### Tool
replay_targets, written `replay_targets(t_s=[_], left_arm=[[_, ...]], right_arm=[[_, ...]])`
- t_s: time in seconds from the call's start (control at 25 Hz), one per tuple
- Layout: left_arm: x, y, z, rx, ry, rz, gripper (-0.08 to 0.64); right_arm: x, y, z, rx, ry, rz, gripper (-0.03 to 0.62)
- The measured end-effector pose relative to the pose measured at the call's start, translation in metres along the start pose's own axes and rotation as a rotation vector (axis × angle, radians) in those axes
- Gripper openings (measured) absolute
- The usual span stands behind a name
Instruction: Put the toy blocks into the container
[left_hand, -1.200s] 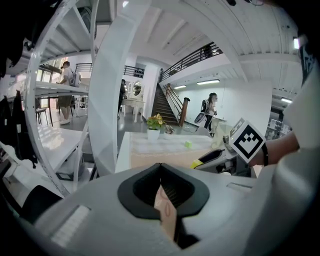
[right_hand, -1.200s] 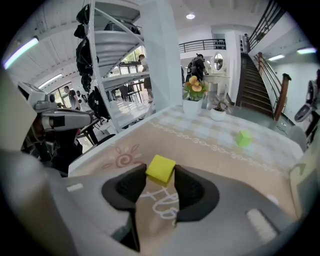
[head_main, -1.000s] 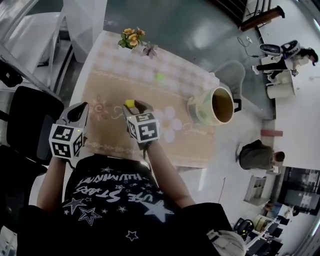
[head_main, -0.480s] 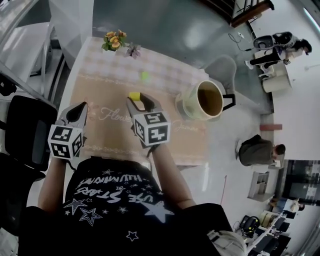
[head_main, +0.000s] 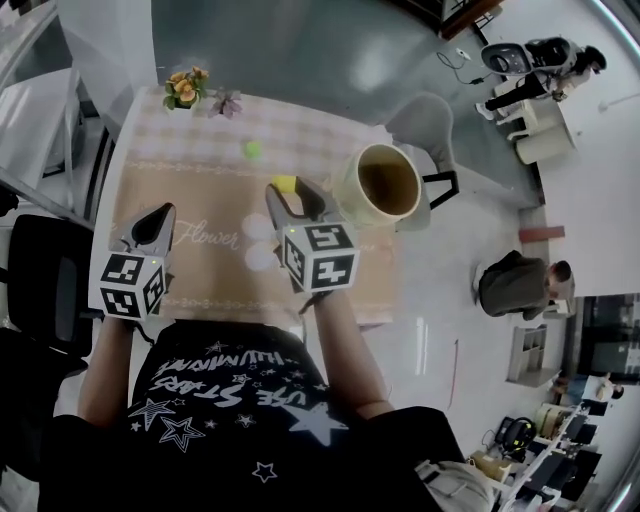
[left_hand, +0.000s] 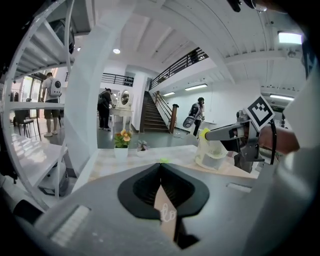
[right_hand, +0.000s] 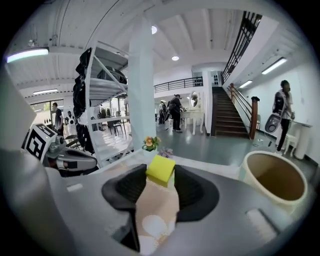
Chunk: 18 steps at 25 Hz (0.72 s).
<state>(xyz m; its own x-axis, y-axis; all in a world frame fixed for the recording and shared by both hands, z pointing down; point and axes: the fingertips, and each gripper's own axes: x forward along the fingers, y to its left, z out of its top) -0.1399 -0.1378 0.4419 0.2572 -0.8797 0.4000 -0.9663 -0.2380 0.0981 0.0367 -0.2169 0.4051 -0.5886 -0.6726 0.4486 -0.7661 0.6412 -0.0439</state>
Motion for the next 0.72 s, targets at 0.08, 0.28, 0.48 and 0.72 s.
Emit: replay_targets(t_s=[0.08, 0.28, 0.48, 0.72], left_arm=[[0.007, -0.012, 0.006, 0.011, -0.003, -0.012, 0.009], [0.026, -0.047, 0.016, 0.036, -0.003, -0.043, 0.009], [0.045, -0.077, 0.023, 0.055, 0.0, -0.066, 0.009], [0.063, -0.104, 0.027, 0.068, 0.004, -0.069, 0.009]], right_arm=[[-0.013, -0.02, 0.004, 0.007, -0.023, -0.032, 0.178], [-0.047, -0.082, 0.007, 0.002, -0.063, -0.152, 0.178], [-0.075, -0.14, 0.005, 0.014, -0.086, -0.25, 0.178], [-0.092, -0.19, -0.008, 0.033, -0.074, -0.308, 0.178]])
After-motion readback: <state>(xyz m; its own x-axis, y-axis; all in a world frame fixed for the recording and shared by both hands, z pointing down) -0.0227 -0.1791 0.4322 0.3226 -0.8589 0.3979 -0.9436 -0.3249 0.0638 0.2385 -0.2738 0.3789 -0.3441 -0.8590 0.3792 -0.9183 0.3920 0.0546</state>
